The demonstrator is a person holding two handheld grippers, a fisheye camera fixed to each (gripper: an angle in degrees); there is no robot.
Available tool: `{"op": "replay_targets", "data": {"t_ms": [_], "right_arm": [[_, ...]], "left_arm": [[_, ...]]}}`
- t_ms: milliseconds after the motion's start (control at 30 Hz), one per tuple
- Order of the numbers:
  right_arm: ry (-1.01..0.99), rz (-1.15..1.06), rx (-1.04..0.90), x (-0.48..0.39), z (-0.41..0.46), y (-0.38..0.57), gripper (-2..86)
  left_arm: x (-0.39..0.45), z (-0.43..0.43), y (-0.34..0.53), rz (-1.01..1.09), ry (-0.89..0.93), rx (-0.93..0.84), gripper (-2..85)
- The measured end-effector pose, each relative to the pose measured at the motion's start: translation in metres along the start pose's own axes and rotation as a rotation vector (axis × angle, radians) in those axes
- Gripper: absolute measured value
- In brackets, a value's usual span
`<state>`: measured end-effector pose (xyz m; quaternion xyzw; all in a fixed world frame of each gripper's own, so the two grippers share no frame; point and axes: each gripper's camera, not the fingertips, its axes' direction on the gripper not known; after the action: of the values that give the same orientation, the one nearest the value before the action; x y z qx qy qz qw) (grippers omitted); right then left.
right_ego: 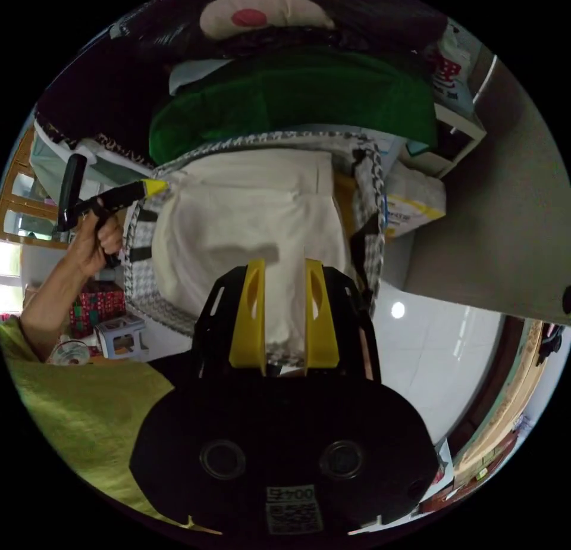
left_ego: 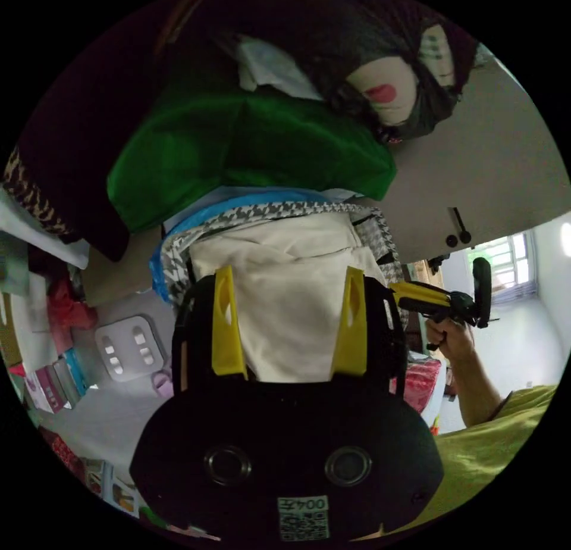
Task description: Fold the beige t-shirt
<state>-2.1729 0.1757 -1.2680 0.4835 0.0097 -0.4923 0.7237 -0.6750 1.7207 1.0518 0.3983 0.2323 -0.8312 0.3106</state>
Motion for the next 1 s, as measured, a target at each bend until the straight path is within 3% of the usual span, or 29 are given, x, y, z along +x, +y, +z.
{"op": "replay_targets", "data": {"t_ms": [167,267,433,600,700,767,867,1000], "right_arm": [[0.046,-0.012,-0.184,-0.005,0.046,0.045,9.6],[0.099,-0.036,-0.192,-0.013,0.040,0.076,8.7],[0.149,-0.105,-0.209,-0.014,0.012,0.143,7.9],[-0.015,0.038,-0.161,0.035,-0.038,0.226,7.3],[-0.317,0.194,0.132,0.077,-0.120,0.323,6.1],[-0.500,0.302,0.528,0.098,-0.210,0.448,5.6],[-0.524,0.413,0.890,0.100,-0.303,0.635,2.2],[-0.412,0.573,1.024,0.090,-0.374,0.857,-0.2]], "left_arm": [[0.027,0.047,0.003,0.133,-0.164,-0.165,22.7],[0.045,0.054,0.011,0.182,-0.274,-0.163,21.9],[0.047,0.049,0.019,0.186,-0.231,-0.137,21.6],[0.051,0.039,0.024,0.180,-0.200,-0.123,21.5],[0.052,0.025,0.019,0.183,-0.146,-0.152,20.1],[0.051,0.009,0.020,0.182,-0.076,-0.117,18.6],[0.061,-0.020,0.027,0.216,0.064,-0.084,15.8],[0.120,-0.054,0.048,0.371,0.191,-0.089,6.2]]}}
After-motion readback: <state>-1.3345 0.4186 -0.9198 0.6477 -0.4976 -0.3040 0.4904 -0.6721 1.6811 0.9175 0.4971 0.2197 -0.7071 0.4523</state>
